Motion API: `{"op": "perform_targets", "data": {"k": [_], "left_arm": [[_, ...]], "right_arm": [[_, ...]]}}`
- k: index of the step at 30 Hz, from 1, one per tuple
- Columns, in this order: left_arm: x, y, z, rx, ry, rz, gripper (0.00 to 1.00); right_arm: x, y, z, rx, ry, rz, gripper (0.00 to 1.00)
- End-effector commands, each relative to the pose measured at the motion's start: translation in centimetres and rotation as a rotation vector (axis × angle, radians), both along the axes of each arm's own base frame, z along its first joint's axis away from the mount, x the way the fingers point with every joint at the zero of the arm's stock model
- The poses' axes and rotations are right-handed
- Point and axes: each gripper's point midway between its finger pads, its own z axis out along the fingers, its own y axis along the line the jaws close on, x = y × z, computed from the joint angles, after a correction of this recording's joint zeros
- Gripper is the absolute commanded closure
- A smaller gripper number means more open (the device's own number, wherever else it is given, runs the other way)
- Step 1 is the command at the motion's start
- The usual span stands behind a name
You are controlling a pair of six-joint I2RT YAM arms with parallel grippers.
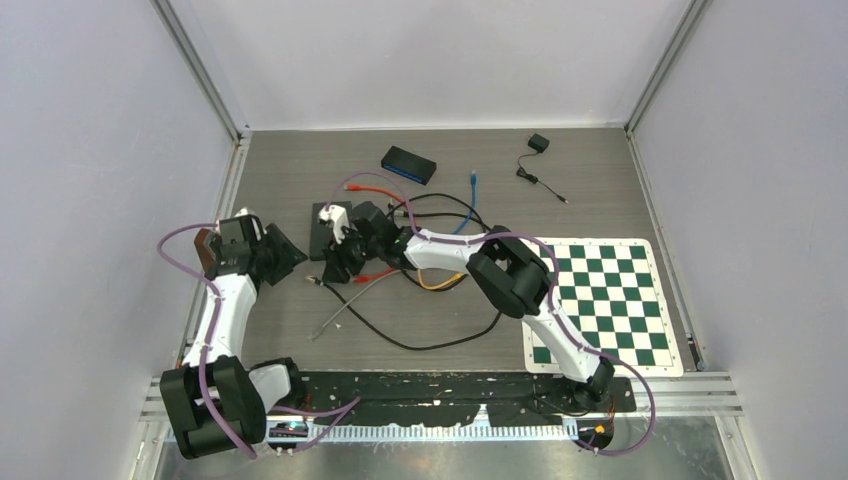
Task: Insert the plug into the switch port
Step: Pick up the connector from the center of the board.
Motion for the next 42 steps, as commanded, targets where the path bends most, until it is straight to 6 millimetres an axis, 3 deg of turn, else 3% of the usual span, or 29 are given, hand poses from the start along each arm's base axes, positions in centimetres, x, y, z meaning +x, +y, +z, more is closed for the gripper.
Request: {"op": "perform_targets", "data": {"k": [1,10,14,23,27,30,32,33,35,42], "left_arm": [[1.0,0.0,1.6,-0.009,-0.08,0.002,0.5],[0.5,0.4,0.3,-0.001,-0.049,0.03,0.5],[0.2,0.0,-0.5,-0.019,-0.029,0.021,0.51],[0.3,0.1,0.1,-0.014,-0.049,0.022,0.5],[0.3,0.0,0.3,-0.021,-0.05,0.019,0.51],[0.3,0.0,0.5,-0.018,-0.055,0.02,0.5],[0.3,0.0,0.7,-0.016,-0.058,0.021,0.5],[0.4,0.0,0.8,-0.015,-0.059,0.02,0.5],[0.4,0.1,0.9,-0.014,-0.058,0.02,0.5],[0.3,0.1,0.5,-0.012,-0.047,0.019,0.5]], "right_arm": [[-1.1,1.1,1.2,0.07,0.055,0.085,0.46],[-1.3,2.1,-0.5,0.068,0.116,0.106,0.46],[-1.8,2.5,-0.8,0.087,0.153,0.123,0.52],[-2.0,3.0,0.3,0.141,0.158,0.147,0.6],[-2.0,3.1,0.7,0.152,0.15,0.149,0.78],[-1.9,3.1,1.2,0.164,0.14,0.147,0.84],[-1.7,3.1,1.4,0.165,0.136,0.139,0.81],[-1.5,3.1,1.4,0.165,0.133,0.135,0.73],[-1.1,3.1,0.9,0.154,0.138,0.124,0.67],[-1.1,3.3,-0.4,0.147,0.189,0.128,0.67]]}}
